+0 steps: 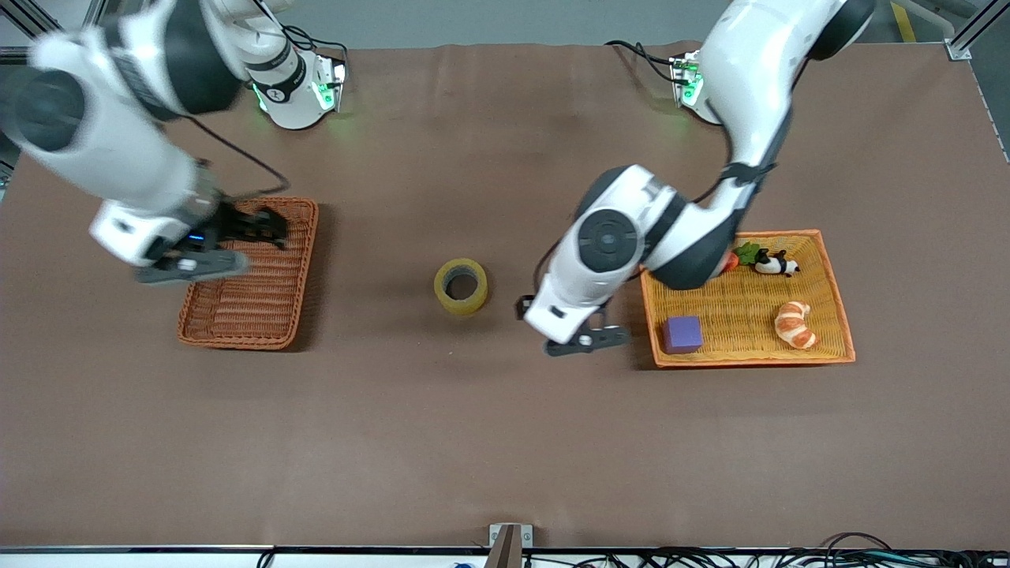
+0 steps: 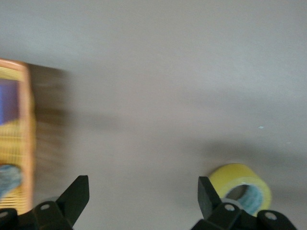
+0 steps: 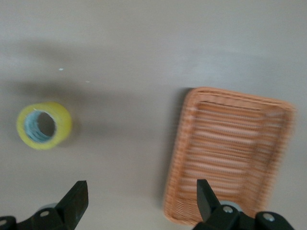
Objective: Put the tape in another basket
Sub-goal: 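Set the tape on the table with the left gripper while the right gripper approaches, then grasp the tape roll with the right gripper while the left gripper withdraws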
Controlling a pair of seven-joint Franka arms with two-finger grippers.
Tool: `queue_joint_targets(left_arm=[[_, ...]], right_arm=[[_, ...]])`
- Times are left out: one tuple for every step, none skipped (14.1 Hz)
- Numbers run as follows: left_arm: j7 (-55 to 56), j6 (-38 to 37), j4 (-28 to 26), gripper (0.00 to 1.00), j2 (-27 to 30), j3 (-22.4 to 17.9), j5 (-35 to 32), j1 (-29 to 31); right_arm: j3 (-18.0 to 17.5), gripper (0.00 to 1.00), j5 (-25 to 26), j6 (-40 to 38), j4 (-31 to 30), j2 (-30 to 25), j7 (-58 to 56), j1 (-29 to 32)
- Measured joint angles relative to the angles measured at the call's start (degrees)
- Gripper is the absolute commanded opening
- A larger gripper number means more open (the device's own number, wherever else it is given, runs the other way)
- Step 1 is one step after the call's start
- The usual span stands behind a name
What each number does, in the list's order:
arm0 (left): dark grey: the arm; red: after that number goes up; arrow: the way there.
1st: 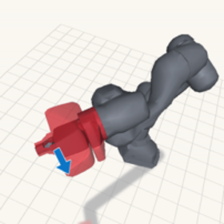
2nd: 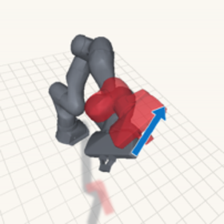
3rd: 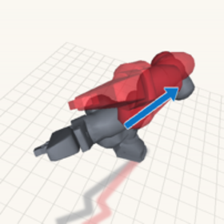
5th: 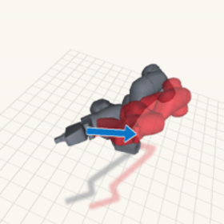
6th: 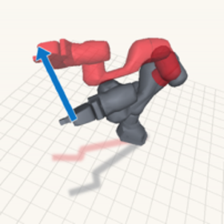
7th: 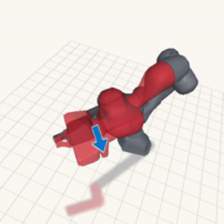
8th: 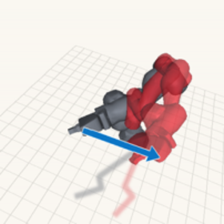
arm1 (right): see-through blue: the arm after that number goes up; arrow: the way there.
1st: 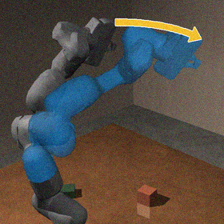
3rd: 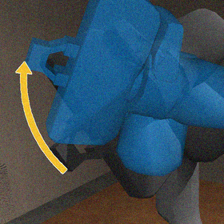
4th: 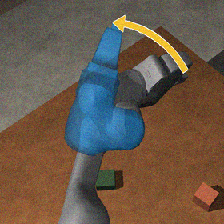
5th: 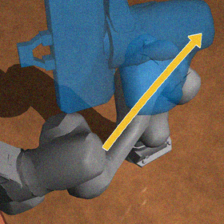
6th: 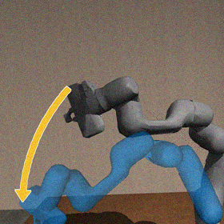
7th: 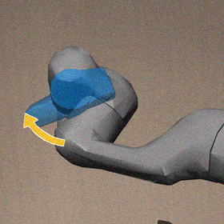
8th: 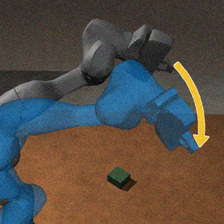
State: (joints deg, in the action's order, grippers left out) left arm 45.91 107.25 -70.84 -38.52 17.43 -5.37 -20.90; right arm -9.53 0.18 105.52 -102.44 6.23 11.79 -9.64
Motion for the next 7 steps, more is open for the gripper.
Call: queue_joint_targets(left_arm=[[-2.7, -0.4, -2.5, 1.0, 2.6, 0.0, 0.0, 2.0], [-5.4, -0.7, -5.4, 1.0, 5.3, 0.0, 0.0, 3.9], [-7.3, -0.7, -8.5, 1.0, 7.9, -0.2, 0.0, 5.7], [-8.9, -0.7, -11.5, 1.0, 10.4, -0.4, 0.0, 7.5], [-11.2, -0.7, -14.0, 1.0, 12.6, -0.4, 0.0, 9.8], [-13.9, -0.7, -16.0, 1.0, 14.7, -0.4, 0.0, 12.0], [-16.3, -0.6, -17.5, 1.0, 16.6, -0.5, 0.0, 14.1]], right_arm=[[-2.7, 1.0, 0.0, 3.9, -2.4, 1.3, 3.6, -0.2], [-5.0, 1.0, 0.0, 7.4, -4.0, 3.1, 7.0, -0.5], [-6.9, 1.0, 0.0, 11.0, -5.0, 5.4, 10.2, -1.1], [-8.2, 1.0, 0.1, 14.5, -5.4, 8.0, 13.0, -2.0], [-8.8, 1.0, 0.1, 17.6, -5.5, 10.7, 15.2, -3.0], [-9.0, 1.0, 0.1, 20.1, -5.5, 13.3, 17.0, -4.1], [-9.1, 1.0, 0.1, 22.1, -5.4, 15.5, 18.4, -5.2]])
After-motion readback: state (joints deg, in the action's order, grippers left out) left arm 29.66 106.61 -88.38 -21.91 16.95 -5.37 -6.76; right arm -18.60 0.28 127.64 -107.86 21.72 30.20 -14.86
